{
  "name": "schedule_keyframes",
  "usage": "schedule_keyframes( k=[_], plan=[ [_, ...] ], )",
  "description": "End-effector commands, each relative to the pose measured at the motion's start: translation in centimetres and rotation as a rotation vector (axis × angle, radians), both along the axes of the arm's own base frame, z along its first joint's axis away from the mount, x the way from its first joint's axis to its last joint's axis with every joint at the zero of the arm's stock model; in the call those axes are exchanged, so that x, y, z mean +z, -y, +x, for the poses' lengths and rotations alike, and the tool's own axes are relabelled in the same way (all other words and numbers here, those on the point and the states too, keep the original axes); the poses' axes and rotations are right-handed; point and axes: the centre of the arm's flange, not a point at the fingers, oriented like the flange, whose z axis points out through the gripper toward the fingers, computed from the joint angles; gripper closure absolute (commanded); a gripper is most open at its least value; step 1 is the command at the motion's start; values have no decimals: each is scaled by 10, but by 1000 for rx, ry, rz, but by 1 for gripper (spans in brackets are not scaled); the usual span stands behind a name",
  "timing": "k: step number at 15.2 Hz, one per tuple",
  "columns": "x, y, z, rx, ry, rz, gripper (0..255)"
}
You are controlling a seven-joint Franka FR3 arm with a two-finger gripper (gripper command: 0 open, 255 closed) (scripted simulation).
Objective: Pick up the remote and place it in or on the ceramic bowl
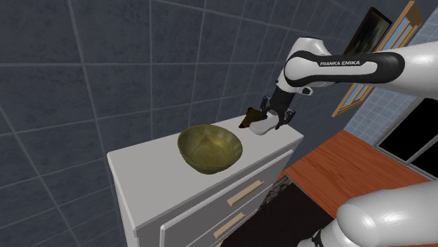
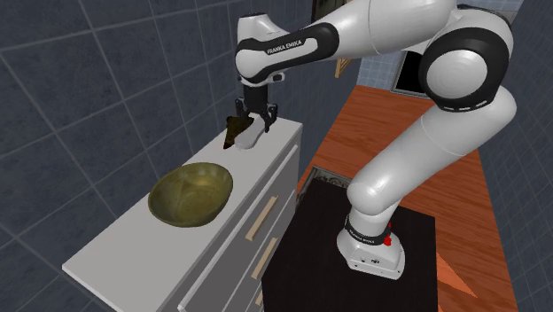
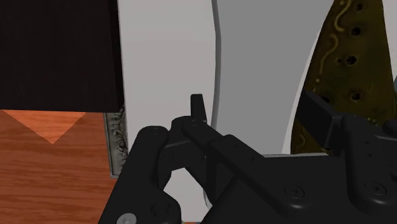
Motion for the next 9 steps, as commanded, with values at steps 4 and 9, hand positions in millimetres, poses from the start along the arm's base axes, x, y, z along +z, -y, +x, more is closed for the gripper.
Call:
schedule_keyframes(
  k=[4,9],
  plan=[
    [27,-1,0,0,0,0,255],
    [53,-1,0,0,0,0,255]
  ],
)
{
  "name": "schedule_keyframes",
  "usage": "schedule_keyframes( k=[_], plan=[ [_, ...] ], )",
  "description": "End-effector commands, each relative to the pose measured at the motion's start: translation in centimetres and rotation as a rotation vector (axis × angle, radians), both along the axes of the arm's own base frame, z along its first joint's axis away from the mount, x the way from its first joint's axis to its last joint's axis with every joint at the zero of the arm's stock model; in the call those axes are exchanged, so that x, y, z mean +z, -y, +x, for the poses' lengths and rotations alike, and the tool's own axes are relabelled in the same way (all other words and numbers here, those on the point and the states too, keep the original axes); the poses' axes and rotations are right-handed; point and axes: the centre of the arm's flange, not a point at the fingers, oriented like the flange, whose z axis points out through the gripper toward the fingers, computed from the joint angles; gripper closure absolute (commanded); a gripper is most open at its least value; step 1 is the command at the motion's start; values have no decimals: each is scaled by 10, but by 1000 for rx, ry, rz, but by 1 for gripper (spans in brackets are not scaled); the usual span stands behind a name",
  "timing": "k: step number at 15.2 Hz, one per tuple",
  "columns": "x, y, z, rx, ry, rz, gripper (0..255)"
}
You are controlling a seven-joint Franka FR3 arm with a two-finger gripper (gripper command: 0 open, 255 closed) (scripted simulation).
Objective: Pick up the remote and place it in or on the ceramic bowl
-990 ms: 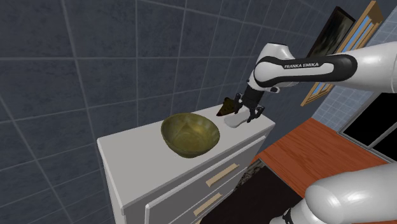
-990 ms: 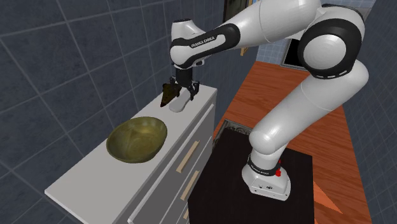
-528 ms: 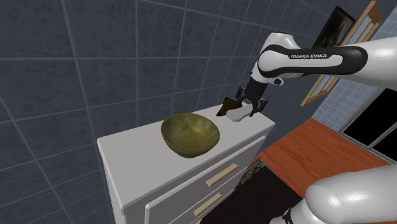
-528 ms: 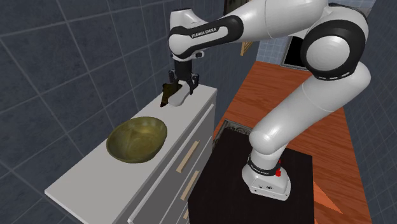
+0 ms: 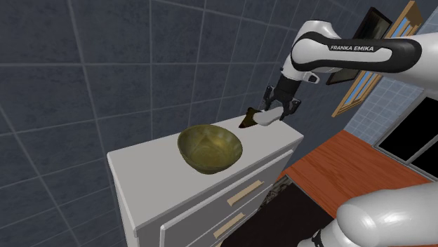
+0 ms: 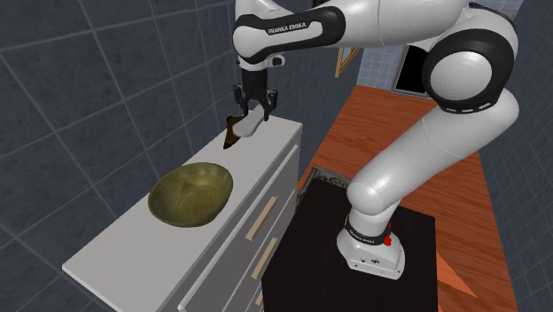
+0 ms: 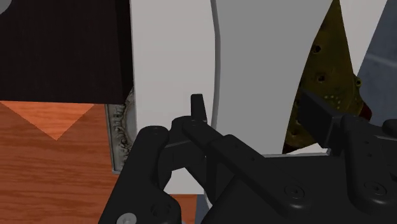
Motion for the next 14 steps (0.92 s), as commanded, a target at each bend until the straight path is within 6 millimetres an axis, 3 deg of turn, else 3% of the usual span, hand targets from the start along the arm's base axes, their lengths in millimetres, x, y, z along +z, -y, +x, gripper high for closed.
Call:
schedule_keyframes(
  k=[1,14],
  plan=[
    [11,1,1,0,0,0,255],
    [76,1,1,0,0,0,255]
  ],
)
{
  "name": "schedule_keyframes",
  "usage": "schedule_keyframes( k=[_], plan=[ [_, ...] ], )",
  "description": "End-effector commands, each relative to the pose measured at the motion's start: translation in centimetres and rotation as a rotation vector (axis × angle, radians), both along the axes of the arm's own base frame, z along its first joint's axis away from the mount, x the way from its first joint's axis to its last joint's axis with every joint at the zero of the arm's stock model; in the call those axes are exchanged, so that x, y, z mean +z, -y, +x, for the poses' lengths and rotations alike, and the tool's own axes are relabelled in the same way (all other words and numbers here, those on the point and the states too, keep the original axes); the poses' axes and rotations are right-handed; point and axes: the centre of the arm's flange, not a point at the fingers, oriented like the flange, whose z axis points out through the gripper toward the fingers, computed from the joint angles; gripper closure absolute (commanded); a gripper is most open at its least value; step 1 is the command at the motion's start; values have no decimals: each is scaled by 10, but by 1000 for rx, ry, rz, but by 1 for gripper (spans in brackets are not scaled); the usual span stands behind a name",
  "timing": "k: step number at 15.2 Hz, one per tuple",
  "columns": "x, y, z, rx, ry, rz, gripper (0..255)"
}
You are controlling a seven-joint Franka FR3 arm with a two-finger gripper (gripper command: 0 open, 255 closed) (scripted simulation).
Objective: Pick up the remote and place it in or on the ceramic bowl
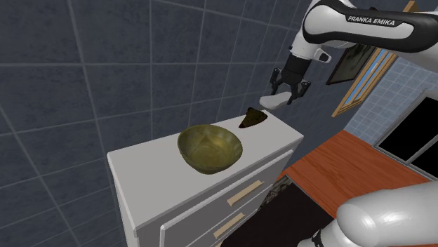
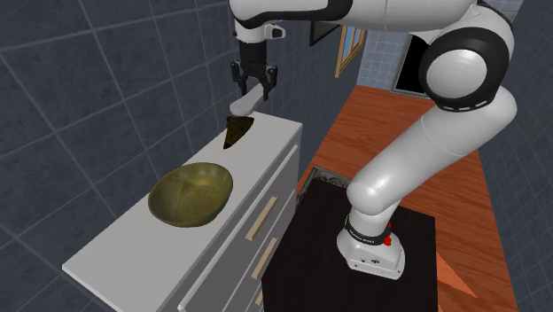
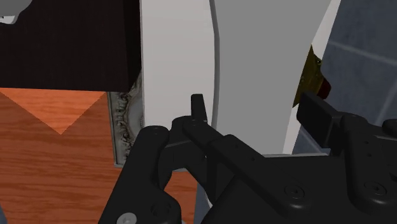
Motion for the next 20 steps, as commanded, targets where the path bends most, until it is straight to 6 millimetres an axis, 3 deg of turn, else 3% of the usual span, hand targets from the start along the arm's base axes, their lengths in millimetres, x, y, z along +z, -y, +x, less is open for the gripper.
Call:
schedule_keyframes(
  k=[1,20],
  plan=[
    [4,-14,-1,0,0,0,255],
    [10,-264,-10,0,0,0,255]
  ],
)
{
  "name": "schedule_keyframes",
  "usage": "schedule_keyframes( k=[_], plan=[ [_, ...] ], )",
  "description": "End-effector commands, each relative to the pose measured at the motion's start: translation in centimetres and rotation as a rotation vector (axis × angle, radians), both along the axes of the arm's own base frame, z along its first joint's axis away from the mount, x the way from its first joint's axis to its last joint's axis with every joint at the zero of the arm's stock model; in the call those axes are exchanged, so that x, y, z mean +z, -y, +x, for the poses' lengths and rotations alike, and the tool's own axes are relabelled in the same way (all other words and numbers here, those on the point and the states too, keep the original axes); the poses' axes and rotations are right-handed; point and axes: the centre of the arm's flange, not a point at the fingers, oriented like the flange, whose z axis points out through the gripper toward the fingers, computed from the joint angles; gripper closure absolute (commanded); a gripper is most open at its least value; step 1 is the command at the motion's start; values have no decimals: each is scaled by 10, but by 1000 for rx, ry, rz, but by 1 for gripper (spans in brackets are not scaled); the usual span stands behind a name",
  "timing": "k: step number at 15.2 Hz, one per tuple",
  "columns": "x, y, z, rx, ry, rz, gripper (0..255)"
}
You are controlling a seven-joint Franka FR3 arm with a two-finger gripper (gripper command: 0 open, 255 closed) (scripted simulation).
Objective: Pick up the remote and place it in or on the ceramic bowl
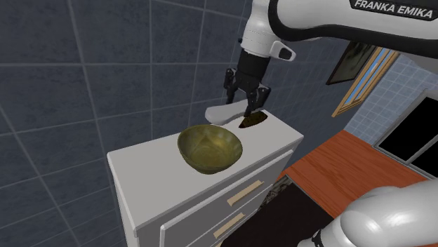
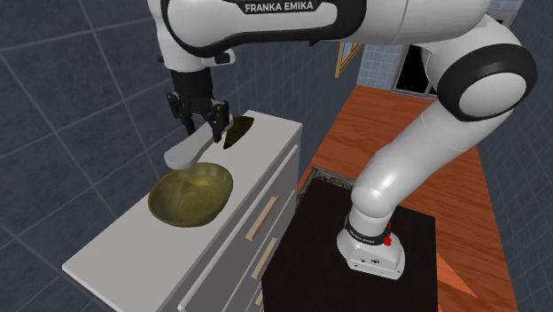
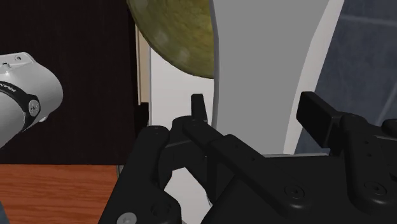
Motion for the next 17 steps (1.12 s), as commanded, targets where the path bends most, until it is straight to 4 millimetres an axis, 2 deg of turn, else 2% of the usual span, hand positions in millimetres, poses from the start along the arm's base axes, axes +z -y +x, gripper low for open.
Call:
schedule_keyframes(
  k=[1,6,17],
  plan=[
    [3,-23,-3,-2,0,0,255],
    [4,-91,-5,-2,0,0,255],
    [-54,-91,-5,-2,0,0,255]
  ],
)
